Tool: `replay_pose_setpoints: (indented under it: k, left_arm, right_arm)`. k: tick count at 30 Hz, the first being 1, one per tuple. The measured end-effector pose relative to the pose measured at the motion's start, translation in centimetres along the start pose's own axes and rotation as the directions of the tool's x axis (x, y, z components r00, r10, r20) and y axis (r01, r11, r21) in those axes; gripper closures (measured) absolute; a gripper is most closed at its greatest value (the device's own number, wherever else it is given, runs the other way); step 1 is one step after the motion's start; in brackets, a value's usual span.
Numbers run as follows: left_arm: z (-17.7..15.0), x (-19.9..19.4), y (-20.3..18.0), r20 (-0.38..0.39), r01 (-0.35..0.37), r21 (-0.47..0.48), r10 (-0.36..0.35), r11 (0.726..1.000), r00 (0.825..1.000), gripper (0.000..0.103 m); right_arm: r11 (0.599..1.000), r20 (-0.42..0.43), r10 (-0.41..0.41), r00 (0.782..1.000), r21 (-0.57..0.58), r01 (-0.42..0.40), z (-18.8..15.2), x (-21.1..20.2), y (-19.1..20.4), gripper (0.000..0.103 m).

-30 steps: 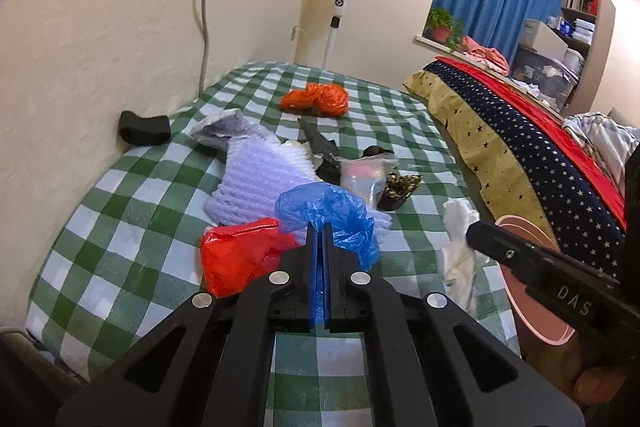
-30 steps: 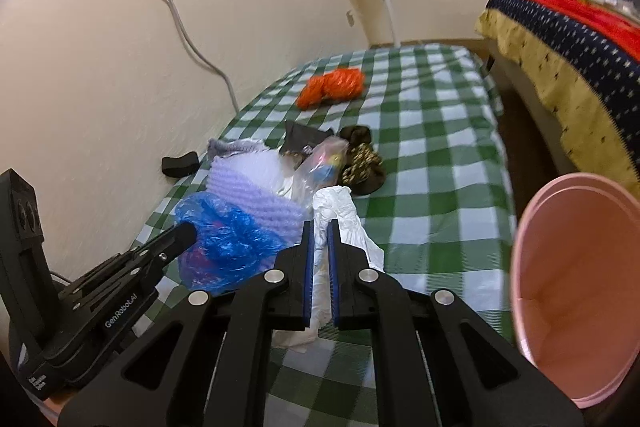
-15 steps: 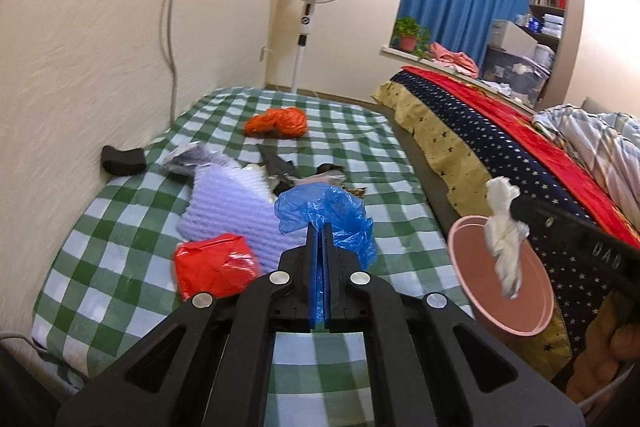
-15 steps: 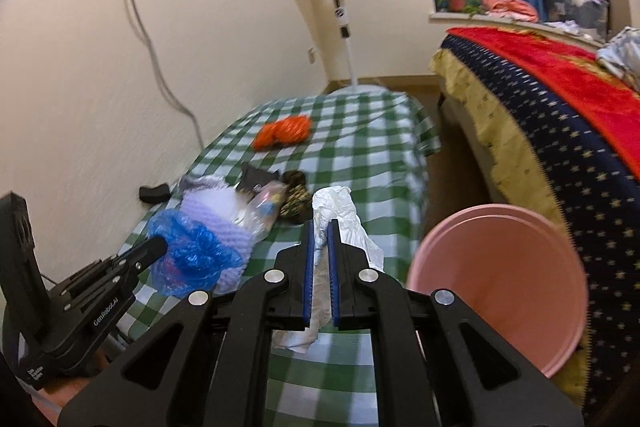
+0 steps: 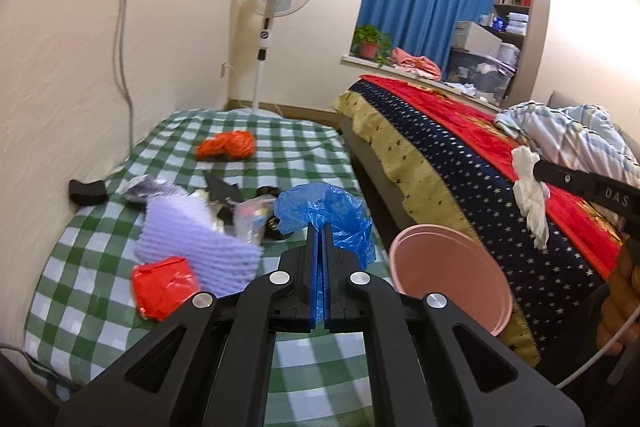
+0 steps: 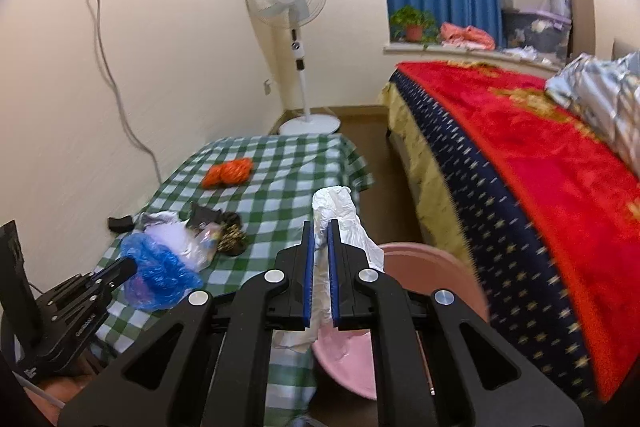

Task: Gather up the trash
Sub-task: 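Carry the white tissue in the right tool while the left tool carries the blue bag to the pink bin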

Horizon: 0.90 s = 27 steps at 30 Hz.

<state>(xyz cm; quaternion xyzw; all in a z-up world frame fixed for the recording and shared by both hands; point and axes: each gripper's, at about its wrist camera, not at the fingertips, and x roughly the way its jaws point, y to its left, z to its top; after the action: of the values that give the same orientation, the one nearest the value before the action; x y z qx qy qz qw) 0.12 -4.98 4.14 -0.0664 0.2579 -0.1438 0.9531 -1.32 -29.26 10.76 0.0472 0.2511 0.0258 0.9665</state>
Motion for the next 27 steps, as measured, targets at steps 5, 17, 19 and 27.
replay_pose_setpoints:
  k: [5, 17, 19, 27]
  left_arm:
    - [0.7, 0.6, -2.0, 0.0, 0.035, 0.02, -0.035, 0.999, 0.999, 0.102]
    - [1.4, 4.8, -6.4, -0.029, 0.098, 0.087, -0.096, 0.991, 0.995, 0.102]
    - [1.3, 5.4, -6.9, -0.032, 0.101, 0.091, -0.099, 0.991, 0.995, 0.102]
    - [0.2, 8.3, -9.0, -0.05, 0.144, 0.132, -0.139, 0.981, 0.989, 0.102]
  right_arm:
    - [0.998, 0.027, -0.052, 0.998, 0.021, 0.052, 0.4, -0.7, -2.4, 0.096]
    - [0.974, 0.01, -0.158, 0.987, 0.168, 0.154, -1.5, 1.9, -6.8, 0.096]
    - [0.973, -0.008, -0.168, 0.986, 0.162, 0.167, -1.7, 2.7, -6.8, 0.096]
    - [0.961, -0.043, -0.209, 0.977, 0.174, 0.213, -2.4, 4.8, -7.4, 0.096]
